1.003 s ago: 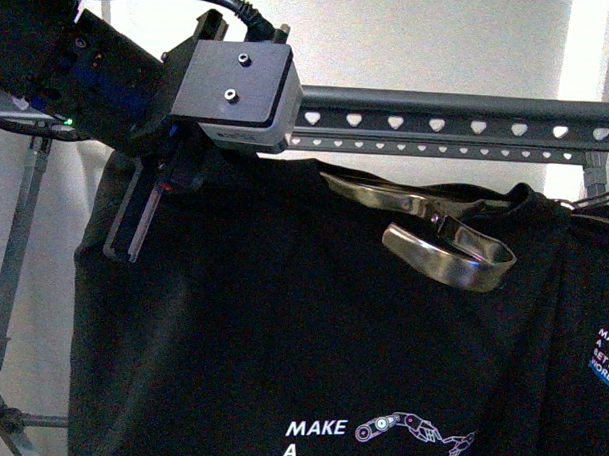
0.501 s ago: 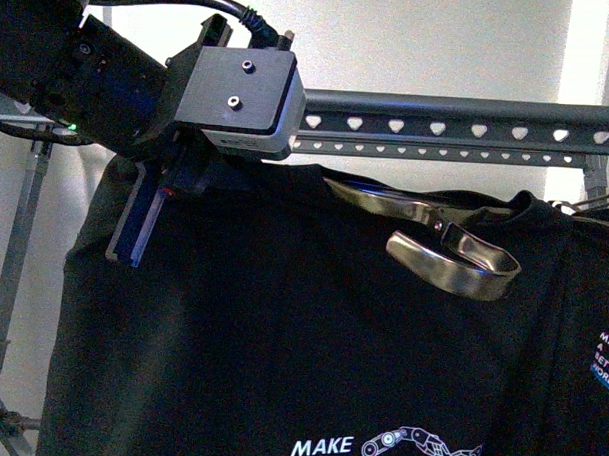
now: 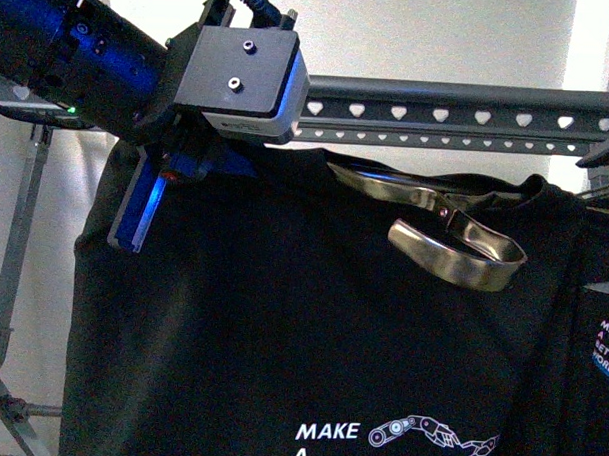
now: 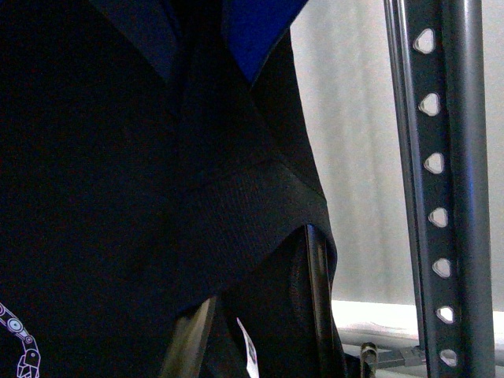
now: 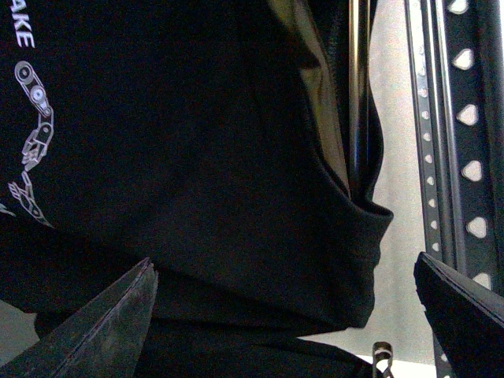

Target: Hang clothes on hanger

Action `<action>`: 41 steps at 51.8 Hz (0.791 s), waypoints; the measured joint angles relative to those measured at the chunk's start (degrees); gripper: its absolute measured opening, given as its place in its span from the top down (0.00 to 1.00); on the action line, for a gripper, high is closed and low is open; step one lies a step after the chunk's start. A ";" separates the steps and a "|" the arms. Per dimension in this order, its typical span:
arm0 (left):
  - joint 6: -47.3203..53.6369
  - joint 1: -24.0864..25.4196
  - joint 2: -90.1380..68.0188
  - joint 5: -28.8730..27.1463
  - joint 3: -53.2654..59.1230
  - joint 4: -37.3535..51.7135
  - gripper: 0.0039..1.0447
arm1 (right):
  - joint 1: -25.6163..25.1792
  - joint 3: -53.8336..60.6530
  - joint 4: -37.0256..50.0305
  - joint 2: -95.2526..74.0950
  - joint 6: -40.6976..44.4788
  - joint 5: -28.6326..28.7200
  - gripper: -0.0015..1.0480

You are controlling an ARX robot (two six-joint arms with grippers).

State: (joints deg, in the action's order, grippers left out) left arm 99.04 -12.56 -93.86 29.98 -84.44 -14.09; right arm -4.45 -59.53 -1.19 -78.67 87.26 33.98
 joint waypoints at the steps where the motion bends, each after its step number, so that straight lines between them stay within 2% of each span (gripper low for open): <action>1: 0.07 0.00 0.00 0.02 0.00 0.00 0.96 | 0.28 -0.83 -0.24 -0.85 0.72 -0.70 0.07; 12: 0.13 0.02 0.00 -0.02 0.00 0.00 0.96 | 2.73 -9.03 -0.74 -9.66 2.10 -4.57 0.07; 26: 0.50 0.02 0.00 -0.02 0.00 0.00 0.96 | 3.74 -21.49 -2.40 -18.91 -0.33 -8.26 0.07; 28: 0.50 0.02 0.00 -0.02 0.00 0.00 0.96 | 3.78 -22.60 -2.43 -19.87 -0.81 -8.55 0.11; 36: 0.50 0.02 0.00 -0.07 0.00 0.00 0.96 | 3.85 -25.90 -3.54 -23.41 -1.66 -8.68 0.41; 41: 0.50 0.02 0.00 -0.07 0.00 0.00 0.96 | 3.98 -26.82 -4.33 -24.55 -1.84 -8.72 0.56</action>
State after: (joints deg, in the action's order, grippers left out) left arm 99.55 -12.53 -93.86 29.91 -84.44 -14.09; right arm -0.47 -86.35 -5.52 -103.22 85.43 25.26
